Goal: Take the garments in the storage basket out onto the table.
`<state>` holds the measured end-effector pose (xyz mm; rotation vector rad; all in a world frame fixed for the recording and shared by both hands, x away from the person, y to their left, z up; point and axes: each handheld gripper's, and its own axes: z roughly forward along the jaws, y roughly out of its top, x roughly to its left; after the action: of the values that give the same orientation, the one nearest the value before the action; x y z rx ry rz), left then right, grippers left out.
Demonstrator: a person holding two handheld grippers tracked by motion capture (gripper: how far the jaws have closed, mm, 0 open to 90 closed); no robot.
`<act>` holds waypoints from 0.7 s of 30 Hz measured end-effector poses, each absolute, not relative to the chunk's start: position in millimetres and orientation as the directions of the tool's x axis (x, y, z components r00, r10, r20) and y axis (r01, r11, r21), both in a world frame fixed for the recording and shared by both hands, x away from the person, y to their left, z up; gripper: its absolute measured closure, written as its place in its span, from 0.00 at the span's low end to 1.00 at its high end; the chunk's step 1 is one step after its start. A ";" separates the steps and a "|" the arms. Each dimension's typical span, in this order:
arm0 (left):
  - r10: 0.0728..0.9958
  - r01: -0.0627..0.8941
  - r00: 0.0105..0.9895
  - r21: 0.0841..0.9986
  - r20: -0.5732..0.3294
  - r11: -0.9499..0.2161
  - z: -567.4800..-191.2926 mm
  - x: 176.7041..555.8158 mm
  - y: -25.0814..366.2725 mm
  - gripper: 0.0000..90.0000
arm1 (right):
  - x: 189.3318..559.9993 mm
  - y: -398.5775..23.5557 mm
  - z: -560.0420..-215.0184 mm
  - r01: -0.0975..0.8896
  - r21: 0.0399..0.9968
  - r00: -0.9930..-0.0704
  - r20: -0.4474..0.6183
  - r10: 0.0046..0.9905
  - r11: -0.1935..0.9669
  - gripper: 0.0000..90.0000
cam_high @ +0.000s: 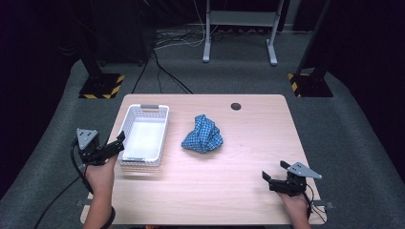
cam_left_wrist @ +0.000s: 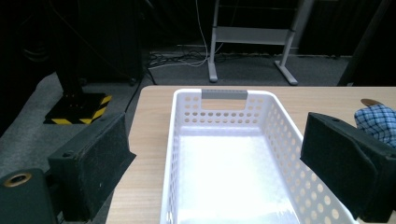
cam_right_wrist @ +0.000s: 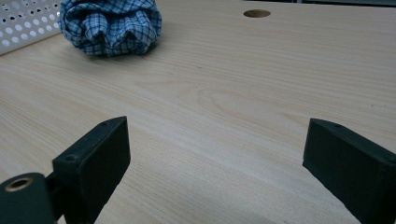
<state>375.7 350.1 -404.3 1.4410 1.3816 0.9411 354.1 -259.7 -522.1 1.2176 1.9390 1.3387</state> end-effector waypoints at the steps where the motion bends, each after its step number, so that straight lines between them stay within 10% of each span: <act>1: 0.995 0.311 0.084 0.950 -0.058 0.029 -405.6 374.8 351.2 0.08 | 354.1 -259.7 -522.1 0.395 0.910 -0.486 0.093 0.869 0.123 0.07; 21: 0.993 0.335 0.100 0.942 -0.064 0.027 -442.0 356.3 358.8 0.08 | 354.2 -260.0 -522.1 0.396 0.911 -0.485 0.098 0.869 0.119 0.07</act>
<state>356.3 358.8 -442.0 1.4664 1.3882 0.9130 354.2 -260.0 -522.1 1.2216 1.9369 1.3435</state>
